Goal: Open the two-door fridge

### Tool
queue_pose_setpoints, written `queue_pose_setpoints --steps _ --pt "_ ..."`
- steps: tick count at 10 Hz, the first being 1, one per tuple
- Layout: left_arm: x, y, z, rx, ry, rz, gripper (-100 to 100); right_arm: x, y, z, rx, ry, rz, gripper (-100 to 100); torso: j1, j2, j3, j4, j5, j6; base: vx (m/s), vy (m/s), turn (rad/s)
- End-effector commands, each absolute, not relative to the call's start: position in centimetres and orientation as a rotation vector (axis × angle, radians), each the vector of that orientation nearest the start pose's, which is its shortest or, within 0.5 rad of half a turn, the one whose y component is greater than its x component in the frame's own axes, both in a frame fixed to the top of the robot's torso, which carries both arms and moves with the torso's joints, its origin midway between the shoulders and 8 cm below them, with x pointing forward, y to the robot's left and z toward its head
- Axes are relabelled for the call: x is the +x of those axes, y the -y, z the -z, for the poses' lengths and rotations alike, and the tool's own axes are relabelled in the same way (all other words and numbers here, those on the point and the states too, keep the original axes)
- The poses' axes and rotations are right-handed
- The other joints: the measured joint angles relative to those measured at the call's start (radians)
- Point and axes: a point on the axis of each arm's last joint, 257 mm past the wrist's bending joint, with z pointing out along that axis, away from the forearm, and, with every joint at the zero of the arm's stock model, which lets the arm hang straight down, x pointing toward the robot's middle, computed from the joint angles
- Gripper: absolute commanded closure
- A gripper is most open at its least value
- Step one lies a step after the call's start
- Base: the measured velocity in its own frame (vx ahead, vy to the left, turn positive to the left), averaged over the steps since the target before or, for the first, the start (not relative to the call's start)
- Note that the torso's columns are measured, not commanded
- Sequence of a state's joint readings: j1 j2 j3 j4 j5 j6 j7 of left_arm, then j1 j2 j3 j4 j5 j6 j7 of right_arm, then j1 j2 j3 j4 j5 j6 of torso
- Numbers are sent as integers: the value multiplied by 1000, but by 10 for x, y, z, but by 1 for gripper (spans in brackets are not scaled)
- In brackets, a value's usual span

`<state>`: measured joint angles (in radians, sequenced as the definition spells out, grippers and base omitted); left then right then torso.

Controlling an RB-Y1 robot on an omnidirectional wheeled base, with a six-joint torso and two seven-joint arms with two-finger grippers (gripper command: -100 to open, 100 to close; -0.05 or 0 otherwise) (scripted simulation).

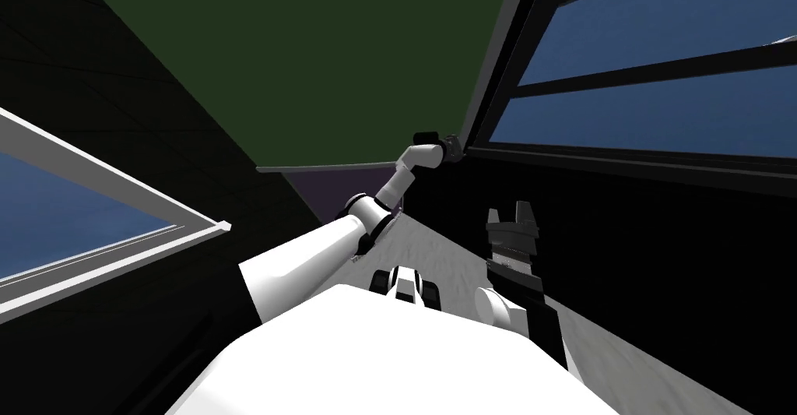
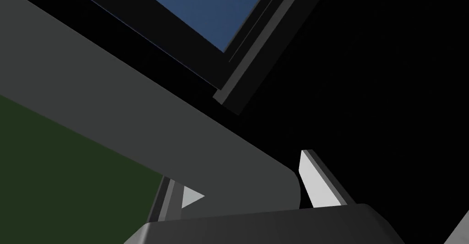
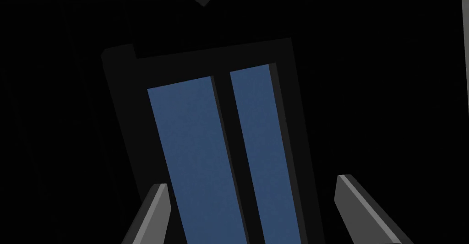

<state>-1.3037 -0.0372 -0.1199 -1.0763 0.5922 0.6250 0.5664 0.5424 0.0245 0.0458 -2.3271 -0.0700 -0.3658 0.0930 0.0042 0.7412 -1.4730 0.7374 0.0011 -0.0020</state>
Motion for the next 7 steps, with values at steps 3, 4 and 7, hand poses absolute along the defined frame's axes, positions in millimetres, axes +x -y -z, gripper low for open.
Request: queue_pose_setpoints --steps 3,4,7 --pt "589 209 -143 -1429 -1677 2240 100 354 280 -5 787 -667 -1266 0 -1 0 -1 1 -1 3 -169 92 -144" --pt "581 216 -143 -1415 -1701 2253 100 354 280 -5 787 -667 -1266 0 -1 0 0 1 0 1 -145 146 -117" --pt "554 237 -144 -1373 -1779 2289 100 354 280 -5 787 -667 -1266 0 2 1 0 2 1 -1 -233 148 -159"
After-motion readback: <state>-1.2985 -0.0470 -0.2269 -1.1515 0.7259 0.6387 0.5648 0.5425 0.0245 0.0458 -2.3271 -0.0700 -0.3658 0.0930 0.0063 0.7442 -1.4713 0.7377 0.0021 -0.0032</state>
